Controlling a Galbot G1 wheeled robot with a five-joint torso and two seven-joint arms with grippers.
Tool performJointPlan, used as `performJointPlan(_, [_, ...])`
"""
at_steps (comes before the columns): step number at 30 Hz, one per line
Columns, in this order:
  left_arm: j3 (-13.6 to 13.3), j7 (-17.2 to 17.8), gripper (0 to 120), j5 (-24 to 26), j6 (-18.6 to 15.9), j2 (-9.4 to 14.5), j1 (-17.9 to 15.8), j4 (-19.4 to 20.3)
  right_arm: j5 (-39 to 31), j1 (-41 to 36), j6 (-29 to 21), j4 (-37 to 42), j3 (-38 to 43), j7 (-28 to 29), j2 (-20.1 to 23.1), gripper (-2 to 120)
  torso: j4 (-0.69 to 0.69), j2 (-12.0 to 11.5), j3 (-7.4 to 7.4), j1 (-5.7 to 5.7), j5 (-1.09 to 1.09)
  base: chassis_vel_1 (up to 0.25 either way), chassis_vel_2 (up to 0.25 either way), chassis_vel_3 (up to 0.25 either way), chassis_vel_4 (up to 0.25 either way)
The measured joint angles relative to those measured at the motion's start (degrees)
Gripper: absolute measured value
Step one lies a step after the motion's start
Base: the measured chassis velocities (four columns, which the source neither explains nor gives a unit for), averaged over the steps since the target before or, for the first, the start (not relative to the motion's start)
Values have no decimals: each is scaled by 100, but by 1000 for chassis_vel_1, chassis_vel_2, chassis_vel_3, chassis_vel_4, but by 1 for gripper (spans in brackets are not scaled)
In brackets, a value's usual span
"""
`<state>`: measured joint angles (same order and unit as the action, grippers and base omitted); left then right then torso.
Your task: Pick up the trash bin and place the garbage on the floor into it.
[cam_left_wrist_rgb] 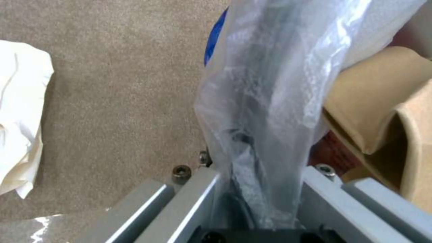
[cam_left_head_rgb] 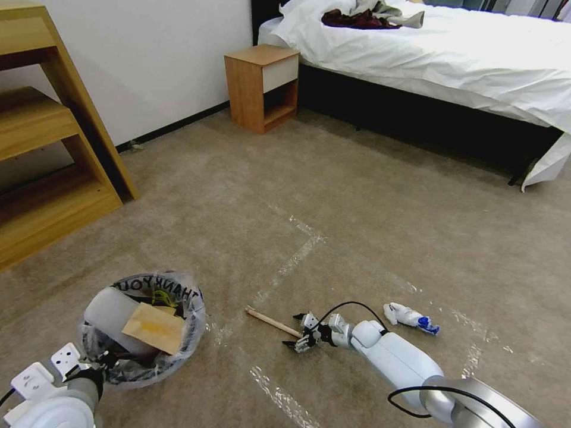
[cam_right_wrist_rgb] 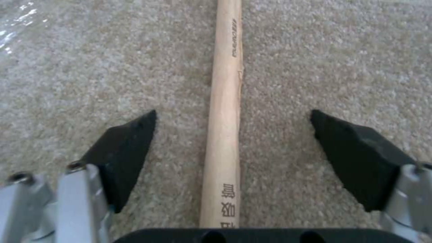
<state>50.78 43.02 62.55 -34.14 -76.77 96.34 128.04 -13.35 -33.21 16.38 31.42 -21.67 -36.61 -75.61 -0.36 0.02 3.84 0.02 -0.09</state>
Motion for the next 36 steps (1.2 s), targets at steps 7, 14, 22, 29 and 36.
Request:
performJointPlan(7, [-2,-2,0,-9,8,5,9,1,-6,-9,31,18,17,-28,-4,68,1,-2,1,0,2,0,0,0,0])
performJointPlan(14, [-4,-4,0,-26,38,-1,20,30,-11,-36,63,32,41,-13,7,53,3,-2,1,1,4,0,0,0,0])
performJointPlan(22, [-19,-11,0,-64,64,-1,28,38,-56,-40,81,79,98,52,13,33,2,-3,2,1,3,0,0,0,0])
performJointPlan(29, [-31,-13,0,-56,67,42,-13,33,-77,-39,104,69,111,8,43,8,5,-3,2,1,6,0,0,0,0])
performJointPlan(36, [-43,-7,0,-35,67,86,-71,-7,-79,-14,106,20,91,-17,20,0,1,-3,2,1,1,0,0,0,0])
